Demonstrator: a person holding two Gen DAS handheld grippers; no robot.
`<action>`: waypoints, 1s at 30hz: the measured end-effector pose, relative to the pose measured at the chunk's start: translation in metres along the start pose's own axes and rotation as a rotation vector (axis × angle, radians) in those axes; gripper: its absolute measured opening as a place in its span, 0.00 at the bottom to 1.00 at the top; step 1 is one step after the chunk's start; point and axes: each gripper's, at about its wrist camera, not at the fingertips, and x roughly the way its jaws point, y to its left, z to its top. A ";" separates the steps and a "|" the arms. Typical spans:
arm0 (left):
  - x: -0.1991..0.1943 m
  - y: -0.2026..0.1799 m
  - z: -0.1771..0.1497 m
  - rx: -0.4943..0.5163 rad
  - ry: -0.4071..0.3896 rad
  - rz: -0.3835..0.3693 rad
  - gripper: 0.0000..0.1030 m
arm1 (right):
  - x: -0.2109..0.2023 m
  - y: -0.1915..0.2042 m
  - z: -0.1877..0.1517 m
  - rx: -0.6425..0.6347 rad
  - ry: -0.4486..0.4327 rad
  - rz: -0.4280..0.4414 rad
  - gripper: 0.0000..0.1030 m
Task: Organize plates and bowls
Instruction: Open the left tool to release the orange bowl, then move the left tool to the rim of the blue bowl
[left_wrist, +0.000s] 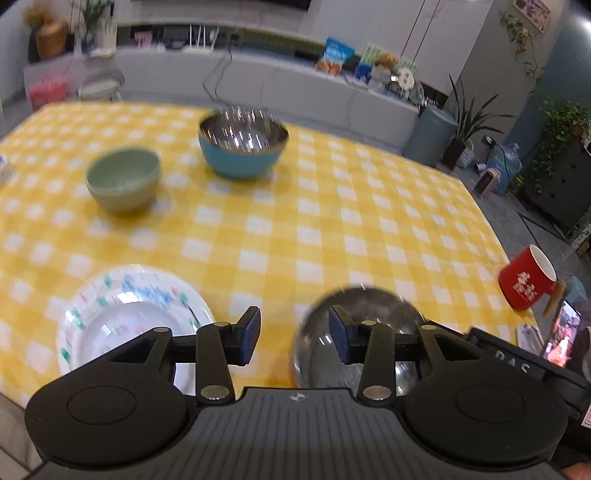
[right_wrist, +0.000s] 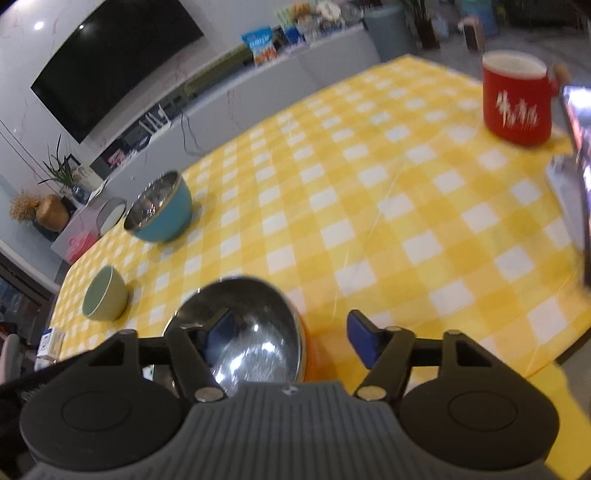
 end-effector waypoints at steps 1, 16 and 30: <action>-0.003 0.002 0.003 0.009 -0.014 0.011 0.48 | -0.001 0.001 0.001 -0.006 -0.011 -0.004 0.69; -0.004 0.054 0.066 -0.054 -0.108 0.049 0.51 | 0.020 0.065 0.024 -0.133 -0.086 0.049 0.71; 0.035 0.074 0.118 -0.040 -0.141 0.105 0.54 | 0.091 0.121 0.076 -0.154 -0.051 0.059 0.77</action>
